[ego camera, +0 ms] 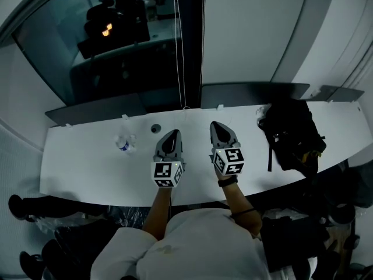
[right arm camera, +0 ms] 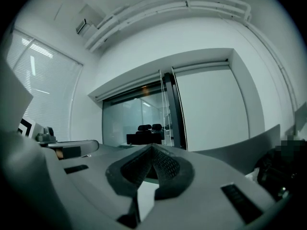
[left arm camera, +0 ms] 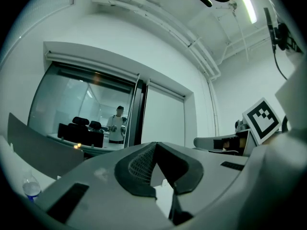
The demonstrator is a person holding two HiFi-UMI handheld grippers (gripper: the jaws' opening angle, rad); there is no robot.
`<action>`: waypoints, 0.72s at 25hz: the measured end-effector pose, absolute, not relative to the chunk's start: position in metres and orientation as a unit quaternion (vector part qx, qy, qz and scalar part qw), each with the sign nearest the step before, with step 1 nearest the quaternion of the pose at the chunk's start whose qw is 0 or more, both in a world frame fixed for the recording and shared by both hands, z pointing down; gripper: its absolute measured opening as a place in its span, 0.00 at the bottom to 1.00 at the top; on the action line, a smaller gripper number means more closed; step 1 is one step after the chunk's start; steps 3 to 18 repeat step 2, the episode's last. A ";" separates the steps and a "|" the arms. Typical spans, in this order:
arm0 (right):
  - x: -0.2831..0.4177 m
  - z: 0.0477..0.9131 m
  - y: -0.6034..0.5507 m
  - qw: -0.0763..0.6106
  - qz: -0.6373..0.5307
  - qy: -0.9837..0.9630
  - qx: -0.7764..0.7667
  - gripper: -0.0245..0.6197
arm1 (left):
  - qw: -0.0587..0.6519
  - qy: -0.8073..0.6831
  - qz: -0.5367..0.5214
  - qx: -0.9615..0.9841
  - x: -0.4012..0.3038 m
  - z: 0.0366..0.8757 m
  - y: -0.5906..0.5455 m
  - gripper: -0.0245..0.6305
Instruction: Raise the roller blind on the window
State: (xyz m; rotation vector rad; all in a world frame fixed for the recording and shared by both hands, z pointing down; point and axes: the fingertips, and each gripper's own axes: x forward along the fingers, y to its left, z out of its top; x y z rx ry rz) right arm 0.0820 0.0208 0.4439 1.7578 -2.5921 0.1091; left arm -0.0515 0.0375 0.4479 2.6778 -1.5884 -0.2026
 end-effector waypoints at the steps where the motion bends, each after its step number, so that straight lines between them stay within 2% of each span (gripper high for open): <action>1: 0.084 0.444 0.020 0.003 0.035 -0.826 0.562 0.04 | 0.011 -0.508 -0.065 0.859 -0.051 0.448 0.037 0.04; 18: 0.085 0.443 0.020 0.001 0.035 -0.825 0.564 0.04 | 0.012 -0.507 -0.066 0.860 -0.049 0.448 0.036 0.04</action>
